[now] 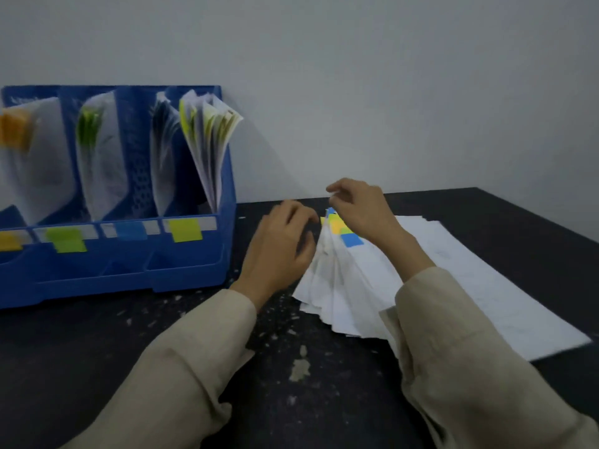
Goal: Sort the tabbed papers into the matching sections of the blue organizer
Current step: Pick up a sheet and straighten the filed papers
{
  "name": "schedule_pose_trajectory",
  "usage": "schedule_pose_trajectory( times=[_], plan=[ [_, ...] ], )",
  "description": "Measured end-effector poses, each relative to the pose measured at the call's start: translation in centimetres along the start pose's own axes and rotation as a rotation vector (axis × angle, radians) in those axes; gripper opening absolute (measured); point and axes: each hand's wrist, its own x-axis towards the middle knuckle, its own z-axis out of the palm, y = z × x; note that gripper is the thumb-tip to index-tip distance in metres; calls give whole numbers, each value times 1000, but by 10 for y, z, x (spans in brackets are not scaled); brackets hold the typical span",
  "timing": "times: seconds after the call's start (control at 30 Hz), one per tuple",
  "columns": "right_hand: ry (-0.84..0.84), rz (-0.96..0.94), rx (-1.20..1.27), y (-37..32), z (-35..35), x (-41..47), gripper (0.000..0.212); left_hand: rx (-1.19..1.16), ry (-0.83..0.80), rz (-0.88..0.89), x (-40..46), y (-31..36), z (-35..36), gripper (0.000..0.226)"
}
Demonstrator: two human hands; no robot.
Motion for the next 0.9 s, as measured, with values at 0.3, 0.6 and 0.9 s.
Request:
schedule_pose_trajectory(
  times=[0.3, 0.6, 0.9],
  plan=[
    [-6, 411, -472, 104, -76, -77, 42, -190, -608, 56, -20, 24, 34, 51],
    [62, 714, -357, 134, -104, -90, 74, -217, -726, 2, -32, 28, 40, 45],
    [481, 463, -250, 133, -104, -85, 9, -245, -756, -25, -31, 27, 37, 43]
  ],
)
